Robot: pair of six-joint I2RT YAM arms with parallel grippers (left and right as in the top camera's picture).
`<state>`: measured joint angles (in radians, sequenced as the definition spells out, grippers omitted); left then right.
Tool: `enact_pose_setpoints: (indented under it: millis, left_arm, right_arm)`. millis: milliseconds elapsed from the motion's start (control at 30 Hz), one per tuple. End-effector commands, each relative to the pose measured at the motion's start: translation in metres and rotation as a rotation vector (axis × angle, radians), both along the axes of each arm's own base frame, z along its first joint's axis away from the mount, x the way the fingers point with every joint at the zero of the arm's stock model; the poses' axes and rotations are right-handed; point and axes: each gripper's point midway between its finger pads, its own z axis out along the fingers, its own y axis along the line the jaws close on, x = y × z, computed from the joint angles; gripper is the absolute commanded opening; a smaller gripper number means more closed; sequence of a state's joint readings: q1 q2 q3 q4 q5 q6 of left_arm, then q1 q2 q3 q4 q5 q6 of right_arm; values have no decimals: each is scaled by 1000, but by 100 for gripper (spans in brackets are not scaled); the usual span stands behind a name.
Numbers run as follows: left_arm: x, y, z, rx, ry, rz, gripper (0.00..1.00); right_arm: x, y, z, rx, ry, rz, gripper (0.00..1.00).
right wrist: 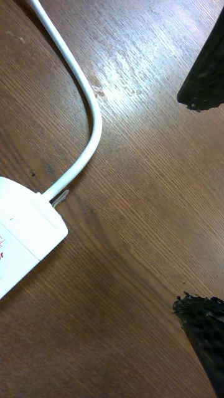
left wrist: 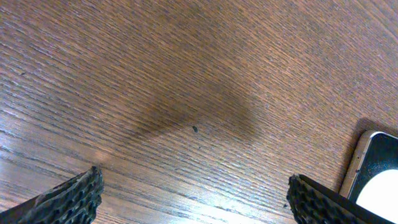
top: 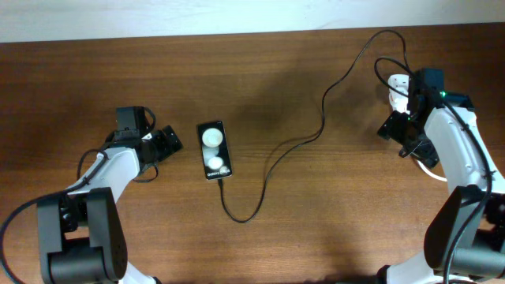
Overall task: Plug charger to phone and switch on socket
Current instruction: 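Position the right gripper over the power strip's switch end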
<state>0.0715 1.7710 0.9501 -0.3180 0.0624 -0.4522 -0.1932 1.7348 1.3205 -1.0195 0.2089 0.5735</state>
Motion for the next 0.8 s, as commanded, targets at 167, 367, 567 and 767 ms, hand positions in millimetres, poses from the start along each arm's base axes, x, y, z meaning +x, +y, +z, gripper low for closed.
enact_pose_setpoints:
  millis: [167,367,567,767]
  left_arm:
    - [-9,0,-7,0,29,-4,99]
    - [-9,0,-7,0,29,-4,99]
    - [-9,0,-7,0,29,-4,99]
    - [-9,0,-7,0,29,-4,99]
  right_arm:
    - [50,-19,74,-97,-170,82,99]
    - [73,-50,79,-133,-277,12,99]
    - [84,-82,122,-39,-418,-72,99]
    - [95,-92,105,-32,-374,-82,99]
